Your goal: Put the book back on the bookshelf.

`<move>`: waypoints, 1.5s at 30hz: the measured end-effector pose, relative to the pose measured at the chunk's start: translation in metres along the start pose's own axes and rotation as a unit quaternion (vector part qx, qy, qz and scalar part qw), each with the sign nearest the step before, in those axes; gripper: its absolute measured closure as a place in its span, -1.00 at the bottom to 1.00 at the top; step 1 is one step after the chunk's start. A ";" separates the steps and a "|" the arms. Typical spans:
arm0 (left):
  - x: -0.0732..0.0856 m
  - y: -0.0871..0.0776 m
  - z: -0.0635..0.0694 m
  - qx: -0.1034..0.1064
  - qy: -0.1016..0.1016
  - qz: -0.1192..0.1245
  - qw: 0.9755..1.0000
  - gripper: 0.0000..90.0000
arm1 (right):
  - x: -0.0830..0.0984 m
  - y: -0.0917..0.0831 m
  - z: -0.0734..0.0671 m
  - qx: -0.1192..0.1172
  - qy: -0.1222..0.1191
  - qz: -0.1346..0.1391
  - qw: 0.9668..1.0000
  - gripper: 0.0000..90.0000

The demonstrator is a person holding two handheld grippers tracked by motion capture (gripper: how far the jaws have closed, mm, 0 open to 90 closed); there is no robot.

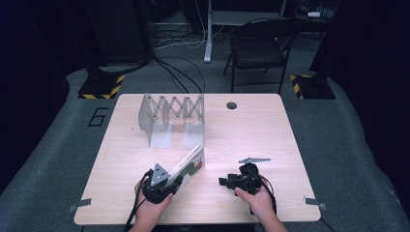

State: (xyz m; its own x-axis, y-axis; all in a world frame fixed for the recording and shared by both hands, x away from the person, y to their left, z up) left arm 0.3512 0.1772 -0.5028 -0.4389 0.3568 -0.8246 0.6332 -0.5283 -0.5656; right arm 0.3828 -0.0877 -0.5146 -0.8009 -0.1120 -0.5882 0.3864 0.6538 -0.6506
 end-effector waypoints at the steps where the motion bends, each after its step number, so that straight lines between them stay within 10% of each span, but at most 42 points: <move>1: 0.000 0.000 0.000 -0.001 0.001 0.000 1.000 0.60 | 0.000 0.000 0.000 0.000 0.000 0.000 1.000 0.05; 45: -0.022 -0.029 -0.016 -0.007 0.000 0.020 1.000 0.69 | 0.000 -0.002 0.001 0.000 0.005 0.002 1.000 0.05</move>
State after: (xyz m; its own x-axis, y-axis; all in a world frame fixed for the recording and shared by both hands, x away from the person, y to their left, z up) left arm 0.3526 0.1971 -0.4685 -0.4126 0.3360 -0.8467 0.6596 -0.5309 -0.5321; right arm 0.3828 -0.0895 -0.5139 -0.8033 -0.1023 -0.5867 0.3898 0.6544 -0.6479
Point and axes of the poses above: each handheld gripper's, and its own axes: y roughly forward along the jaws, x roughly out of its underside, z roughly to its right, the point moved 4 cm from there along y, roughly forward along the jaws, and after that the axes turned 2 degrees about y, right-handed, at the moved point
